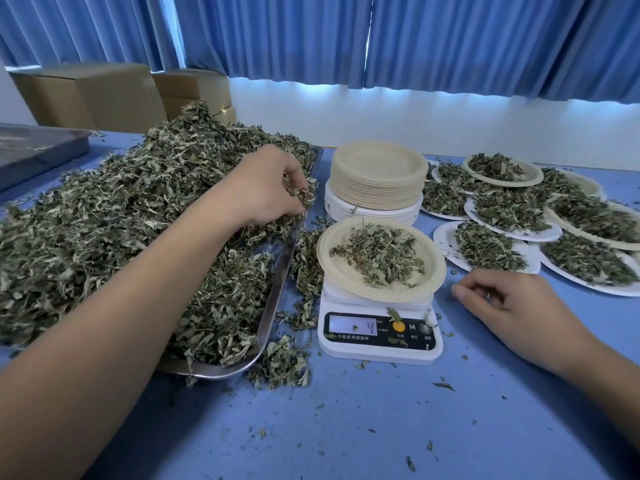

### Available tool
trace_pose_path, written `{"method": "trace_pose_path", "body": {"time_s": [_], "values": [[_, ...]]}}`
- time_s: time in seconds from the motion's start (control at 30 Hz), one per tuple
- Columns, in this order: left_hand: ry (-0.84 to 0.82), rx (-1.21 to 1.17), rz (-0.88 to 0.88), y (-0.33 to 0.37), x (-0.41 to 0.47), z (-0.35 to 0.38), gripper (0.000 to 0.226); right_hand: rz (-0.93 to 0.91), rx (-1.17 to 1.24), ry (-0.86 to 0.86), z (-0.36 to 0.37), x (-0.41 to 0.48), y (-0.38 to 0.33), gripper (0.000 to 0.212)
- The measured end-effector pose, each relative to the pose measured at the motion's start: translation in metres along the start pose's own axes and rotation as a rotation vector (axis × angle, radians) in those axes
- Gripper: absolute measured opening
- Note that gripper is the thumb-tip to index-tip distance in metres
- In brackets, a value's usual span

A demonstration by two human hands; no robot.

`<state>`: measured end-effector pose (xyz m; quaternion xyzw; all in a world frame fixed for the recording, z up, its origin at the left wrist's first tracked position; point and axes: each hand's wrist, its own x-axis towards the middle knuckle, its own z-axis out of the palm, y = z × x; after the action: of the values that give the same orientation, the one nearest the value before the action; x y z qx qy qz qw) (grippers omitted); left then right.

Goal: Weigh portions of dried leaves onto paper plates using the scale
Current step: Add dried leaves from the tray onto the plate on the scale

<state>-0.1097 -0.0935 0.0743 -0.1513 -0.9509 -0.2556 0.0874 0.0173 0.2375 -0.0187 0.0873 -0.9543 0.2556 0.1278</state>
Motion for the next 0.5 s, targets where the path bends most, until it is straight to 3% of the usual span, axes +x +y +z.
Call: {"method": "trace_pose_path", "body": {"time_s": [0.1,0.2,0.27,0.4,0.5], "values": [[-0.043,-0.306,0.062,0.011,-0.007,0.002,0.023,-0.005,-0.005,-0.004,-0.001,0.0,0.0,0.02],[-0.303,-0.502,0.126,0.024,-0.016,0.007,0.034,-0.004,0.003,-0.006,-0.001,0.001,0.0,0.02],[-0.388,-0.406,0.166,0.027,-0.017,0.011,0.034,-0.005,0.005,-0.009,-0.001,0.0,-0.001,0.02],[-0.219,-0.301,0.165,0.021,-0.013,0.012,0.021,-0.004,0.004,-0.007,-0.001,0.0,-0.001,0.02],[-0.2,0.113,0.116,0.009,-0.006,0.007,0.027,-0.001,-0.003,-0.01,-0.002,-0.001,-0.001,0.02]]}}
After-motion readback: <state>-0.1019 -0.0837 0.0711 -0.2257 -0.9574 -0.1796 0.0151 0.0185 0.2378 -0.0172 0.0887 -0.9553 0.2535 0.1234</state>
